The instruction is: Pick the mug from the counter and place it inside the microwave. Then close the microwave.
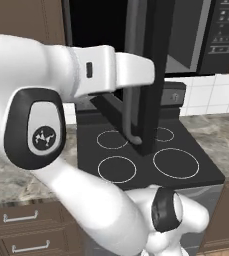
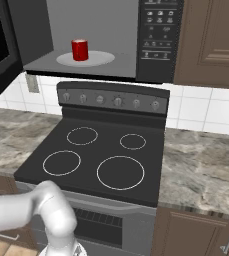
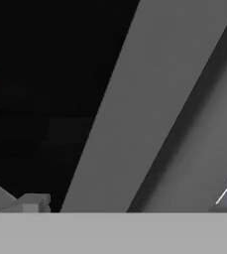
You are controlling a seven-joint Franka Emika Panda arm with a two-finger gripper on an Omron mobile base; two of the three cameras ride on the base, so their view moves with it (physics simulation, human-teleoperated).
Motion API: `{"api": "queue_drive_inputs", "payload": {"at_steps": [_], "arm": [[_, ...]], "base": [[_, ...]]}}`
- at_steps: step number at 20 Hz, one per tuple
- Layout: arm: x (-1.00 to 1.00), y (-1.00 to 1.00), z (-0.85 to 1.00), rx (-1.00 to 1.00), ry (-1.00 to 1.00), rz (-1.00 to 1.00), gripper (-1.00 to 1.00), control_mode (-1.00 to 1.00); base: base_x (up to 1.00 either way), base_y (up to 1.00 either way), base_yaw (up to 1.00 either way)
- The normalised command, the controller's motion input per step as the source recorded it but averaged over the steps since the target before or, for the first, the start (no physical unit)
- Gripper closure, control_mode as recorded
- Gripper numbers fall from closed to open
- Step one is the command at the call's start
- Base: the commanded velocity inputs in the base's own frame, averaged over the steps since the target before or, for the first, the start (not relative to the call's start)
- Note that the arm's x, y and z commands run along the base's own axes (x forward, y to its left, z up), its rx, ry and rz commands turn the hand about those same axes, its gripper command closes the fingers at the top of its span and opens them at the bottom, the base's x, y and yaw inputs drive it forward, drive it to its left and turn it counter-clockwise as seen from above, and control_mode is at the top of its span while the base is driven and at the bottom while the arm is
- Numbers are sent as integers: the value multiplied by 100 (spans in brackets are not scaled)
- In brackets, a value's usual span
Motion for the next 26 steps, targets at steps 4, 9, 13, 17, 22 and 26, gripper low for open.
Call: {"api": "queue_drive_inputs", "payload": {"at_steps": [4, 9, 13, 17, 22, 26], "arm": [[100, -53, -1, 4, 0, 3, -100, -100], [100, -52, -15, 4, 0, 7, -100, -100], [100, -51, -11, 5, 0, 10, -100, -100], [100, -44, 0, 4, 0, 11, -100, -100], [100, -37, 0, 2, 0, 13, -100, -100], [79, -26, 0, 0, -1, 7, -100, -100]], "base": [[0, 0, 0], [0, 0, 0], [0, 0, 0], [0, 0, 0], [0, 0, 0], [0, 0, 0]]}}
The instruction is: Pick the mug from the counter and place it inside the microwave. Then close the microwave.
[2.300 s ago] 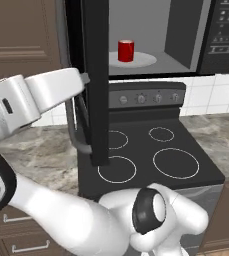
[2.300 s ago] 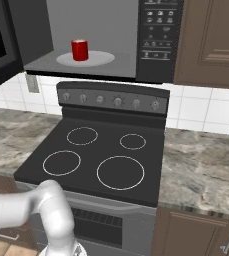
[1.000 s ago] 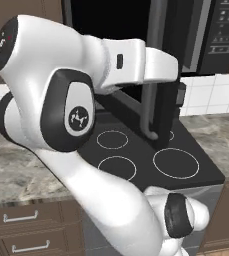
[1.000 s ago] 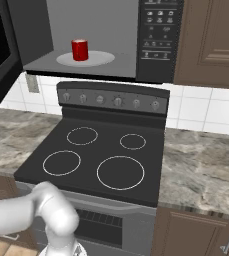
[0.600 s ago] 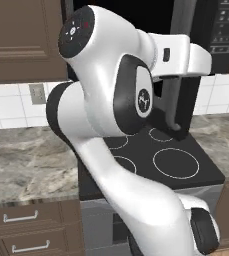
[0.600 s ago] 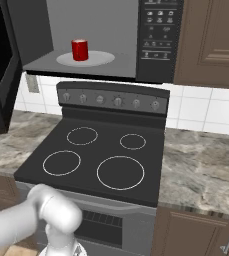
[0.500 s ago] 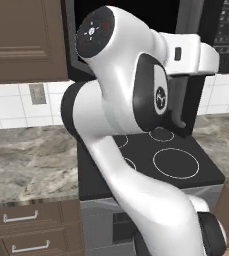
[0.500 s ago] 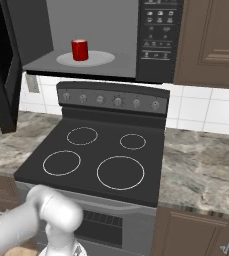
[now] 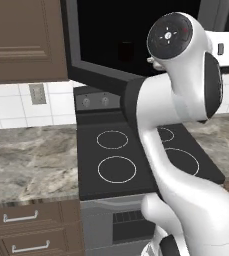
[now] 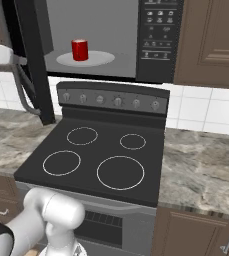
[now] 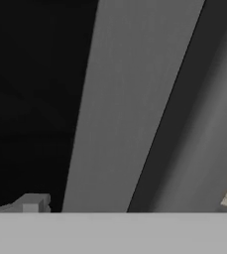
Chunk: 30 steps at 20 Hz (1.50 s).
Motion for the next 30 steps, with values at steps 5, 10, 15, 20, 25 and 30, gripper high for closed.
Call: {"api": "queue_drive_inputs", "payload": {"at_steps": [5, 10, 15, 20, 25, 30], "arm": [[50, -17, 0, 0, -3, 3, -100, -100], [63, -5, 0, 0, 0, 0, -100, -100], [80, -5, 0, 0, 0, 0, -100, -100], [80, -5, 0, 0, 0, 0, -100, -100], [79, -5, 0, 0, 0, 0, -100, -100], [74, -1, 0, 0, 0, 0, -100, -100]], "base": [[0, 0, 0], [0, 0, 0], [0, 0, 0], [0, 0, 0], [0, 0, 0], [0, 0, 0]]}}
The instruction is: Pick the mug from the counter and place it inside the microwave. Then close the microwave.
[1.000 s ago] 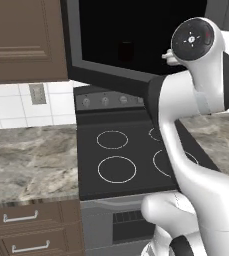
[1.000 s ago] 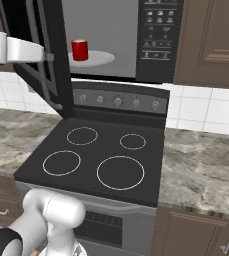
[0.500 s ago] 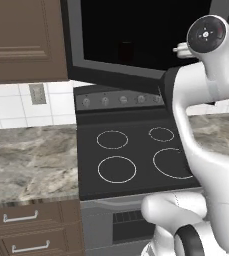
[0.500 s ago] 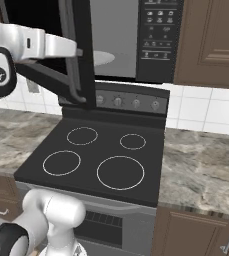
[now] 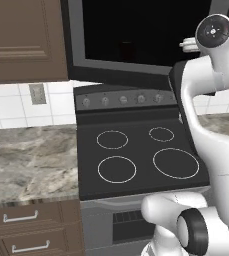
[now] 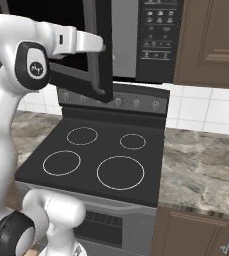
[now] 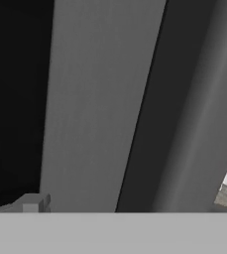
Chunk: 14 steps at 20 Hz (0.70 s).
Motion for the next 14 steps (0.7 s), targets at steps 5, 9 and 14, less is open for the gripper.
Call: {"api": "queue_drive_inputs", "payload": {"at_steps": [5, 9, 14], "arm": [[70, 0, 0, 0, 0, 0, -100, -100], [65, 0, 0, 0, 0, 0, -100, -100], [64, 0, 0, 0, 0, 0, -100, -100]], "base": [[0, 0, 0], [0, 0, 0], [0, 0, 0]]}}
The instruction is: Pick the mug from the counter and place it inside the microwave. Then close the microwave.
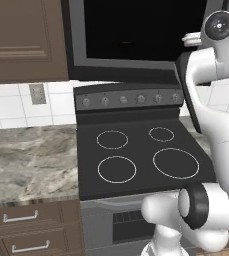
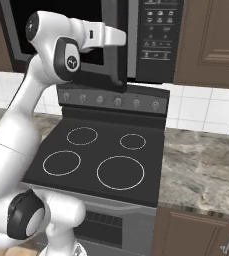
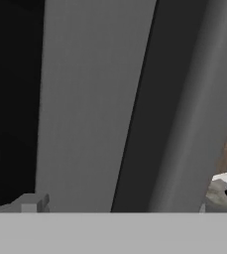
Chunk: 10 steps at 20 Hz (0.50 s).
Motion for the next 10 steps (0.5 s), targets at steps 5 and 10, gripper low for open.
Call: {"api": "queue_drive_inputs", "payload": {"at_steps": [5, 10], "arm": [[67, 0, 0, 0, 0, 0, -100, -100], [64, 0, 0, 0, 0, 0, -100, -100]], "base": [[0, 0, 0], [0, 0, 0]]}}
